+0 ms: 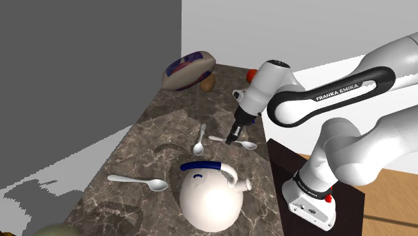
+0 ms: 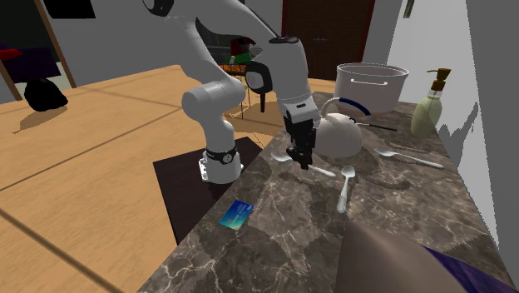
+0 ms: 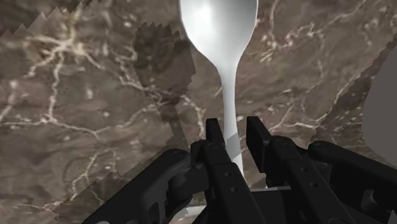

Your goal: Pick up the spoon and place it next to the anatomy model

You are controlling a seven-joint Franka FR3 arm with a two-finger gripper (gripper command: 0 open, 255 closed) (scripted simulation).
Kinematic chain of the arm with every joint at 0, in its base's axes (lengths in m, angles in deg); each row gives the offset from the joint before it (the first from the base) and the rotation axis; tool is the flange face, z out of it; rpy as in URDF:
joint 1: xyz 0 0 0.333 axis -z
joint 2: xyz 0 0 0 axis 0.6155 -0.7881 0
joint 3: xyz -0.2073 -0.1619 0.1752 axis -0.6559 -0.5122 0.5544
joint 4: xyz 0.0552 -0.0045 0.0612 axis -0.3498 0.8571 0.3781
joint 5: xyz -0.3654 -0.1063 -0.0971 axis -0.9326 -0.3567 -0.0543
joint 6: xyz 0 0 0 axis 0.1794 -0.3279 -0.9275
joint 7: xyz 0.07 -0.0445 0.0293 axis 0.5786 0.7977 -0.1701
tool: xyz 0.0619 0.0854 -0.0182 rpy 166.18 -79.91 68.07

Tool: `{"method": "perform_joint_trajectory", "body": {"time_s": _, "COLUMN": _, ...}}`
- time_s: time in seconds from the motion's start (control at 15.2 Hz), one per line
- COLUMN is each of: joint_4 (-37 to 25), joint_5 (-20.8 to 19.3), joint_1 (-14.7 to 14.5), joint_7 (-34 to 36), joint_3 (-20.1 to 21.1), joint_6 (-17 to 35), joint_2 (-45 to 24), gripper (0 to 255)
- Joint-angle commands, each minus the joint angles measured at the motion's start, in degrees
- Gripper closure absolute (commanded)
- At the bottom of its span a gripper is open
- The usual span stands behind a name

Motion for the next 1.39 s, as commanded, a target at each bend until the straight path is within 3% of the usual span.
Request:
{"method": "perform_joint_trajectory", "body": {"time_s": 0.0, "joint_4": -0.8, "joint_5": -0.3, "joint_1": 0.3, "joint_7": 0.5, "joint_3": 0.2, "joint_6": -2.3, "joint_2": 1.4, "gripper": 255}}
{"method": "perform_joint_trajectory", "body": {"time_s": 1.32, "joint_4": -12.3, "joint_5": -2.4, "joint_1": 1.7, "joint_7": 3.3, "joint_3": 0.8, "joint_6": -21.3, "joint_2": 9.1, "gripper": 255}}
